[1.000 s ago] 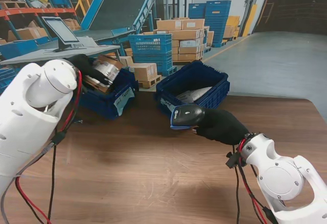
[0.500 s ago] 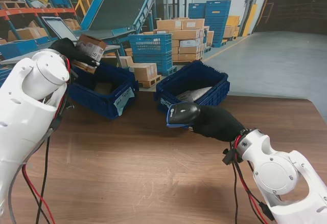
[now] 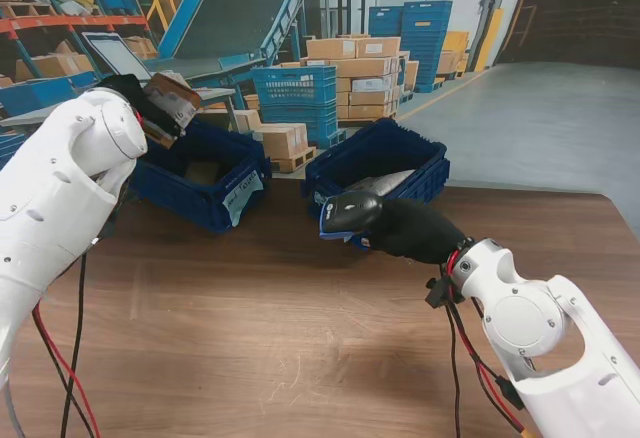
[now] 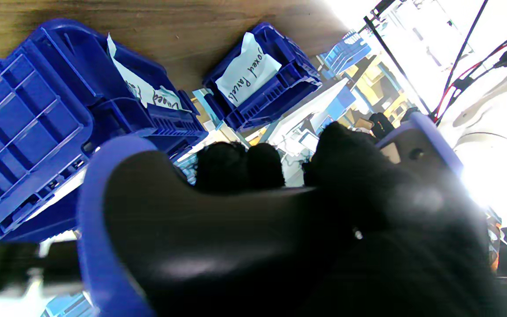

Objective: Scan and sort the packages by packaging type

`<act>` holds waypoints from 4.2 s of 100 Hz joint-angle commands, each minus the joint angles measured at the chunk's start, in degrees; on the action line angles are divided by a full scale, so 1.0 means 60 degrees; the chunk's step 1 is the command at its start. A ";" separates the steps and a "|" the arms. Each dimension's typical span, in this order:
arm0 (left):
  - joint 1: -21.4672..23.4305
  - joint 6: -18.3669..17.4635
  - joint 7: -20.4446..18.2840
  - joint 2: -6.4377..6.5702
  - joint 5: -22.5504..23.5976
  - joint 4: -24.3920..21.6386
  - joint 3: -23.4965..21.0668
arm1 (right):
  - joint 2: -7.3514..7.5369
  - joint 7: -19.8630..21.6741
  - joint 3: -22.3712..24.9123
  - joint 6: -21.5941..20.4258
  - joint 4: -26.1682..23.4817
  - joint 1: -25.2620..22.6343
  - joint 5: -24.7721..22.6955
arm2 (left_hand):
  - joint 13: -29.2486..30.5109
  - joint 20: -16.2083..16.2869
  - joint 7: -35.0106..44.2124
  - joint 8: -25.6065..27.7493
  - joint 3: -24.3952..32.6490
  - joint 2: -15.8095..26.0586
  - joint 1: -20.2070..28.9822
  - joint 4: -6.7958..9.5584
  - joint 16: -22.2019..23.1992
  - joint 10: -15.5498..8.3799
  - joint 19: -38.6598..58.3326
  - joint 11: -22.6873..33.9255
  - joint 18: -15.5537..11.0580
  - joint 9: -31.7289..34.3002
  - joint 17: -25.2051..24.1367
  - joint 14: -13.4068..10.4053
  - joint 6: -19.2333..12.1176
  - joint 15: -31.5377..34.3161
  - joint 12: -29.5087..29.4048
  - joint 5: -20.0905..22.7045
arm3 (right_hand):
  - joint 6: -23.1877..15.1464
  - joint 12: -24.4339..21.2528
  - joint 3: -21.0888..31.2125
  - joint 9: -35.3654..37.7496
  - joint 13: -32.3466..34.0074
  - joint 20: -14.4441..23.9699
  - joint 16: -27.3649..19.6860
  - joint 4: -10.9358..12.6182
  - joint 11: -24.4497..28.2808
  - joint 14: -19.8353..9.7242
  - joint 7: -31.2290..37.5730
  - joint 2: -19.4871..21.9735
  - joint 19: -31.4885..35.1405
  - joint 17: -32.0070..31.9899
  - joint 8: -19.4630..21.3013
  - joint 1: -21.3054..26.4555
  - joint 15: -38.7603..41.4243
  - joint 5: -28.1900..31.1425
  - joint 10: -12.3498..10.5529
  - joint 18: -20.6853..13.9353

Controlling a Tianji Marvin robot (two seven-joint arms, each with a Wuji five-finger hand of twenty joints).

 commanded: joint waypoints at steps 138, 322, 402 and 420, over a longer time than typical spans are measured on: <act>-0.2253 -0.1256 -0.1739 0.0193 0.1870 0.1245 0.2828 | -0.0051 0.0101 0.0208 -0.0190 0.0115 -0.0196 0.0230 | -0.0373 0.0350 0.3718 0.0050 0.6376 0.1631 0.4084 0.0133 0.0218 -0.1838 0.0152 0.2183 0.0326 0.0716 -0.0454 -0.0227 -0.3559 0.0712 0.1284 0.1531 | -0.0613 0.0068 0.0782 0.0161 -0.0008 0.0056 0.0015 -0.0095 -0.0105 0.0075 0.0273 0.0792 0.0046 -0.0005 0.0161 0.1037 0.0010 0.0569 0.0303 -0.0021; -0.1049 -0.2607 -0.4257 0.0514 0.3200 -0.1266 0.1150 | -0.0085 -0.0066 0.0573 -0.0218 -0.0233 -0.0562 0.0239 | -0.6452 -0.1833 -0.4406 -0.3633 -0.1669 0.8937 0.1768 0.0888 -0.7041 -0.0352 -0.5035 -0.1802 -0.0294 -0.4403 -0.3040 0.0788 -0.1865 -0.3404 -0.5182 -0.0606 | -0.0622 0.0067 0.0782 0.0154 0.0004 0.0053 0.0015 -0.0095 -0.0105 0.0091 0.0273 0.0802 0.0047 -0.0004 0.0163 0.1031 0.0020 0.0569 0.0297 -0.0035; 0.4182 -0.3890 -0.2700 0.0596 0.0092 -0.5046 -0.3095 | -0.0150 -0.0400 0.0819 0.0049 -0.0888 -0.1083 -0.0027 | -0.7657 -0.2490 -0.5131 -0.4031 -0.2676 0.9884 0.1841 0.0439 -0.7558 -0.0178 -0.5878 -0.2483 -0.0684 -0.5253 -0.3491 0.0508 -0.1299 -0.3829 -0.5500 -0.1371 | -0.0624 0.0070 0.0788 0.0163 0.0004 0.0046 0.0012 -0.0091 -0.0097 0.0061 0.0269 0.0796 0.0051 0.0015 0.0169 0.1027 0.0015 0.0577 0.0300 -0.0033; 0.5368 -0.4999 -0.1775 0.0491 -0.0395 -0.5517 -0.3740 | -0.0200 -0.0664 0.0835 0.0082 -0.0963 -0.1205 -0.0124 | -0.7471 -0.2496 -0.5116 -0.4058 -0.2635 0.9751 0.1920 0.0458 -0.7563 -0.0228 -0.5875 -0.2375 -0.0673 -0.4948 -0.3363 0.0424 -0.1161 -0.3745 -0.5472 -0.1235 | -0.0631 0.0070 0.0803 0.0160 0.0010 0.0051 0.0016 -0.0091 -0.0094 0.0079 0.0276 0.0790 0.0058 0.0006 0.0173 0.1031 0.0027 0.0580 0.0316 -0.0014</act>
